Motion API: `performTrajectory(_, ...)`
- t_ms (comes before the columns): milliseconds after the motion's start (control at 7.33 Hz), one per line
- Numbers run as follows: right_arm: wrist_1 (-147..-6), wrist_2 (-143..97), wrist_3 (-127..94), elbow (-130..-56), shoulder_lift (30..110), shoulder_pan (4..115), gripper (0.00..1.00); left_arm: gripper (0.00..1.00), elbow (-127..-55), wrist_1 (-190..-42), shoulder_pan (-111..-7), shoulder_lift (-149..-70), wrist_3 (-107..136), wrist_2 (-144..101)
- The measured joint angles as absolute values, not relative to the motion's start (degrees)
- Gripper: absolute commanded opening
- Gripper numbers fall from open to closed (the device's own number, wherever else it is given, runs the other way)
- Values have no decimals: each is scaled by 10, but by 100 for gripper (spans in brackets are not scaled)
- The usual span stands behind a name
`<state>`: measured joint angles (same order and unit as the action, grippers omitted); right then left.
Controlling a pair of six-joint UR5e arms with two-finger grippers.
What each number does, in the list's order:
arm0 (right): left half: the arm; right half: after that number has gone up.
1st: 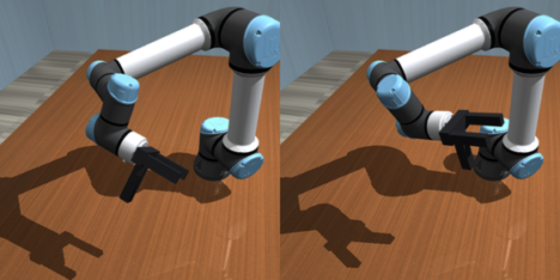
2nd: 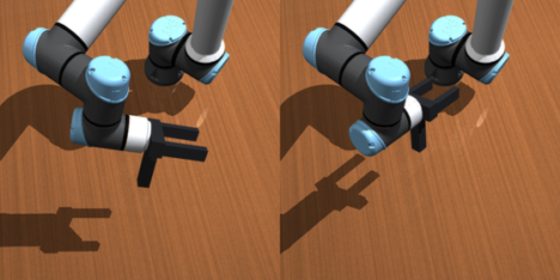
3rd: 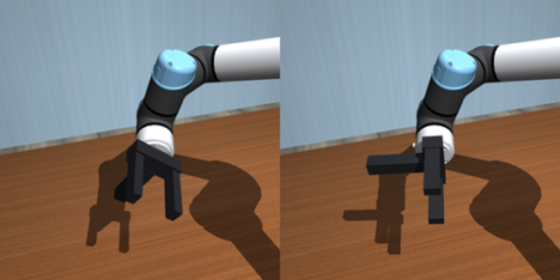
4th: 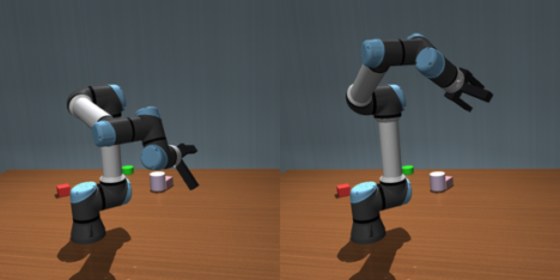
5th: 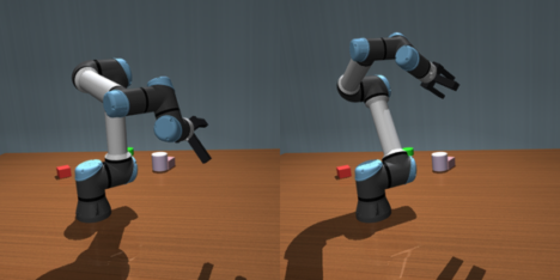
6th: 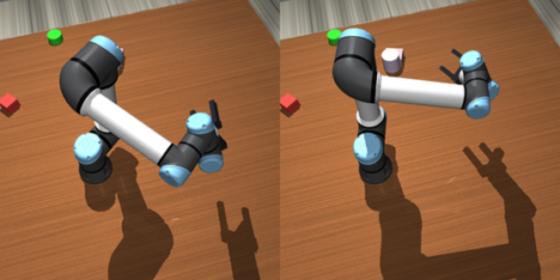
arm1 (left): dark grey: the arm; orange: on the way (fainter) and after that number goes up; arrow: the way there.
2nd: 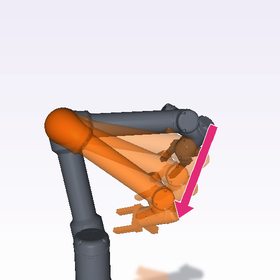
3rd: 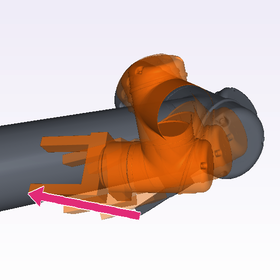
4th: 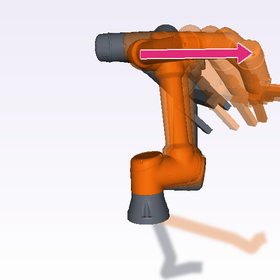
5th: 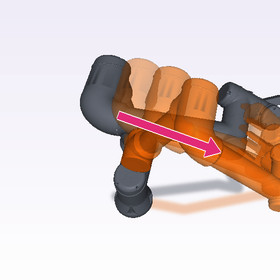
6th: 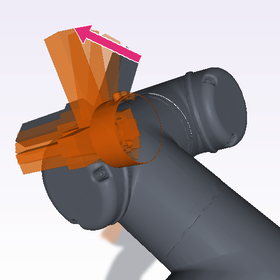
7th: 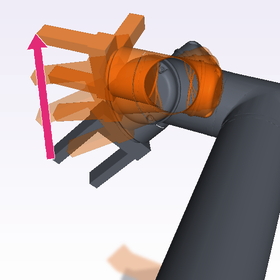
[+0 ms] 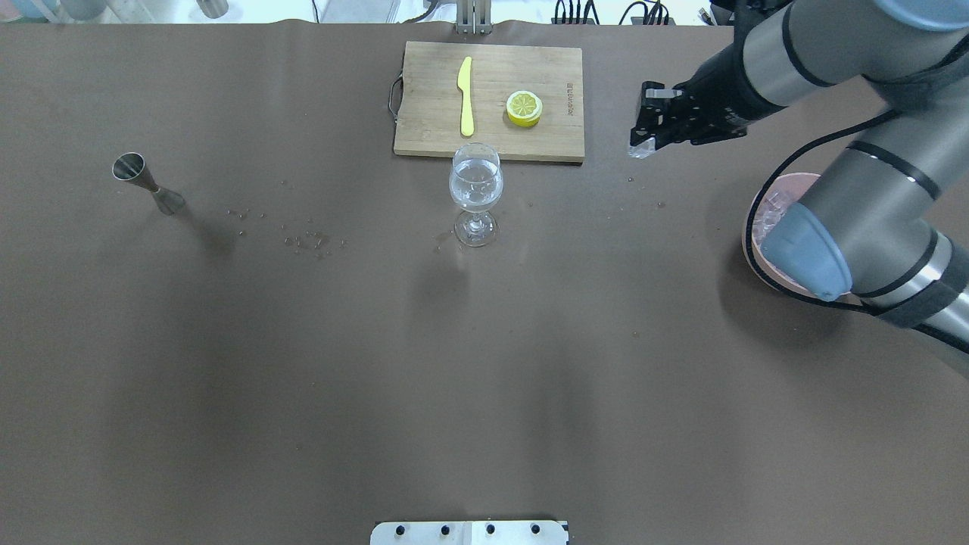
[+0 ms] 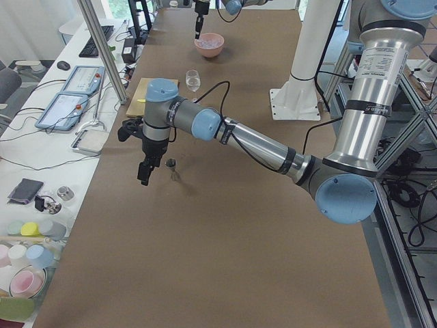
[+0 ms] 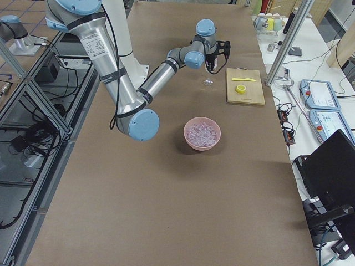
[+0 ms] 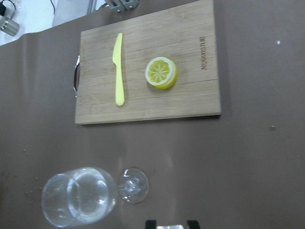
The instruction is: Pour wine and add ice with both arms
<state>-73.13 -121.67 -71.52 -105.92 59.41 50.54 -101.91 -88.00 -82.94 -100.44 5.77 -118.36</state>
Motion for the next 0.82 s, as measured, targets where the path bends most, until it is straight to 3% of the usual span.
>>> performTrajectory(409,-683,-1170,-756,-973,506,466,0,98,-1006,-881,-830,-999,42,-1183)
performTrajectory(819,-680,-1160,-759,-945,477,445,0,98,-1004,-881,-830,-999,41,-1182)
